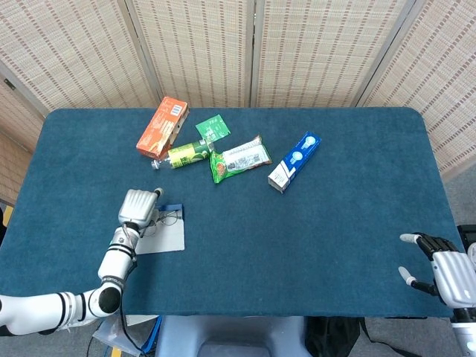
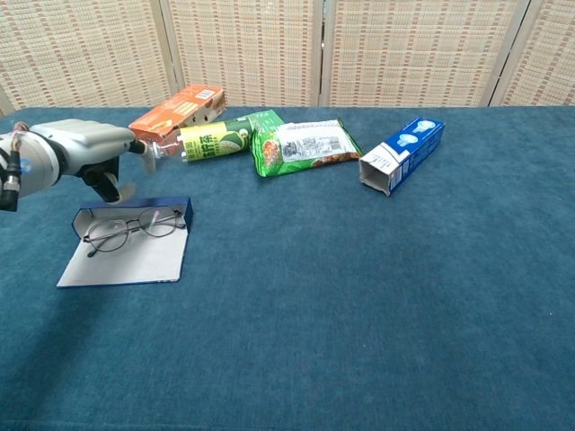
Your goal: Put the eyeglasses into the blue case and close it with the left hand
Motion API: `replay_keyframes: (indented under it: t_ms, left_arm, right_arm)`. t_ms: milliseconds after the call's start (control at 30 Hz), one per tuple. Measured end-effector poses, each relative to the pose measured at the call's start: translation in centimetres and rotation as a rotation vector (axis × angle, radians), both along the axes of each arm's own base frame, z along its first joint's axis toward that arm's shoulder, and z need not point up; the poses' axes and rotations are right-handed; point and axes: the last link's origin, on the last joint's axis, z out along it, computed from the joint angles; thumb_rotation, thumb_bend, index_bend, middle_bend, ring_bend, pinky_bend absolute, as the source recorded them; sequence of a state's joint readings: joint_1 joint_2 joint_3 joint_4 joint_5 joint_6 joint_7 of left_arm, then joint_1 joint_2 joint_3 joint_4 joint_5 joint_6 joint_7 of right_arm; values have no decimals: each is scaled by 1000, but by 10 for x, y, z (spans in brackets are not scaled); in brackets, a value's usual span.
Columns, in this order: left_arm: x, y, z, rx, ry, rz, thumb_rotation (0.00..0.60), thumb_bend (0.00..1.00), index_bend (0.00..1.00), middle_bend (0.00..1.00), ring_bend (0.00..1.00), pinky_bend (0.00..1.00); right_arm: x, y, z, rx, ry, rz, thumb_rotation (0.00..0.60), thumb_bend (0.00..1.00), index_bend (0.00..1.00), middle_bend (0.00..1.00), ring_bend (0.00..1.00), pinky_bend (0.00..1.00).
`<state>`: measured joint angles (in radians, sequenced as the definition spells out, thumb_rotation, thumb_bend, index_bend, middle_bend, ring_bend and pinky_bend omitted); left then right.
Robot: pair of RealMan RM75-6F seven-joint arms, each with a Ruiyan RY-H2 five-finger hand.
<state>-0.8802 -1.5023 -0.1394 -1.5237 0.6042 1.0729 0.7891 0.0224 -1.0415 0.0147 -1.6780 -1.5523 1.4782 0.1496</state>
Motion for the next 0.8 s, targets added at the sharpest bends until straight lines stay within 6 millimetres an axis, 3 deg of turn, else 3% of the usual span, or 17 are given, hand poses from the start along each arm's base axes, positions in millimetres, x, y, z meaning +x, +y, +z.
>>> replay_keyframes:
  t_ms: [100,367,800]
  left_arm:
    - [-1,-10,6,-3,1,-50,600,232,77,1000,1000,1000]
    - [-20,-38,5,-40,33,-103,600,220,16,1000,1000,1000]
    - [-39,-49,-11,-74,80,-90,600,193,0,1000,1000,1000]
  right_arm:
    - [0,-1,0,0,1,3,600,233,295,293,299,263]
    - [1,-2,0,4,2,3,600,232,295,293,299,263]
    - [1,-3,-2,10,3,2,600,228,294,293,299,263]
